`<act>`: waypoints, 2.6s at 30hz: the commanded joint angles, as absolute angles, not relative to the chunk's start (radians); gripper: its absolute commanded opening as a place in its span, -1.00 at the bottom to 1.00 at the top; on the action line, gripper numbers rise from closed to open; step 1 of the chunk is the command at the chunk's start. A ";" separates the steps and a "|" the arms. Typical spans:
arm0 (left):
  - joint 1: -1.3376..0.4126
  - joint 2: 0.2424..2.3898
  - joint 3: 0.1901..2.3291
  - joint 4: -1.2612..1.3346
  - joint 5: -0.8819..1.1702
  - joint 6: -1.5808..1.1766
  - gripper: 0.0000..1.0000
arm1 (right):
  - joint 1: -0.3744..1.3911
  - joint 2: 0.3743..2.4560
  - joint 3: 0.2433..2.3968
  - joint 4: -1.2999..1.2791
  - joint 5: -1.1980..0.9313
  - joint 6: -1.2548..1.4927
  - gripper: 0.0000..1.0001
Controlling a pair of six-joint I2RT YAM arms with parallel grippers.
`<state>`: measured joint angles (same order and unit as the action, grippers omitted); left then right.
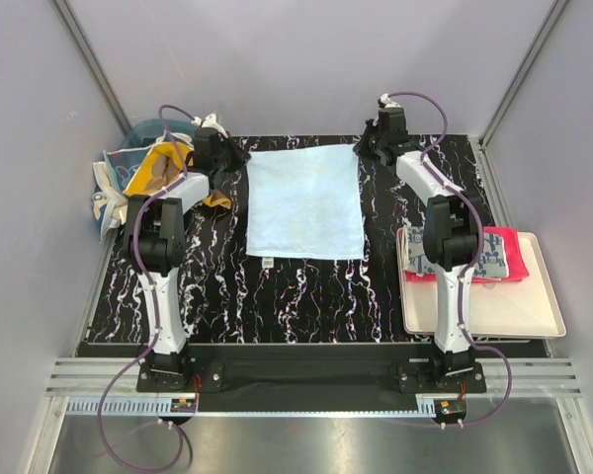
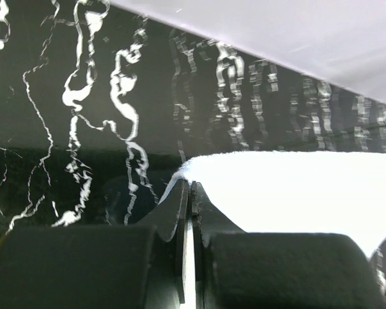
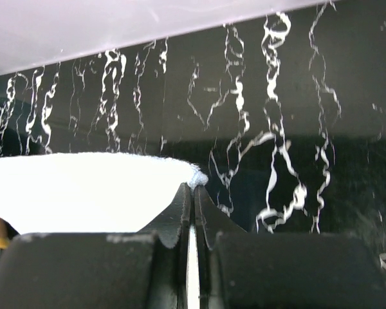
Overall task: Fold and stack the towels
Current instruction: Fold the towel
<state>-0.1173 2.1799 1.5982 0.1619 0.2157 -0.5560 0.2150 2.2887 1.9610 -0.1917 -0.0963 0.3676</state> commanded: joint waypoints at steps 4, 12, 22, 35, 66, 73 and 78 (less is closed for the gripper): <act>-0.110 2.001 1.448 0.339 0.262 -0.603 -1.00 | 0.209 2.117 1.784 -0.071 -0.101 0.413 -1.00; -0.124 1.850 1.195 0.423 0.249 -0.623 -1.00 | 0.207 1.988 1.565 -0.014 -0.118 0.456 -1.00; -0.167 1.717 1.019 0.368 0.173 -0.638 -1.00 | 0.212 1.850 1.321 0.035 -0.135 0.546 -1.00; -0.255 1.565 0.858 0.267 -0.024 -0.658 -1.00 | 0.229 1.747 1.124 0.044 -0.129 0.597 -1.00; -0.284 1.387 0.719 0.207 -0.092 -0.669 -1.00 | 0.258 1.528 0.888 0.077 -0.109 0.618 -1.00; -0.285 1.397 0.698 0.218 -0.069 -0.669 -1.00 | 0.267 1.523 0.833 0.120 -0.110 0.630 -1.00; -0.285 1.417 0.672 0.236 -0.061 -0.669 -0.99 | 0.276 1.555 0.807 0.149 -0.114 0.640 -1.00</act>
<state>-0.2871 1.4220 0.6857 0.1787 -0.0498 -0.6746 0.2672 1.5543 0.8181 0.0872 -0.1249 0.6308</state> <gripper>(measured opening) 0.029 0.054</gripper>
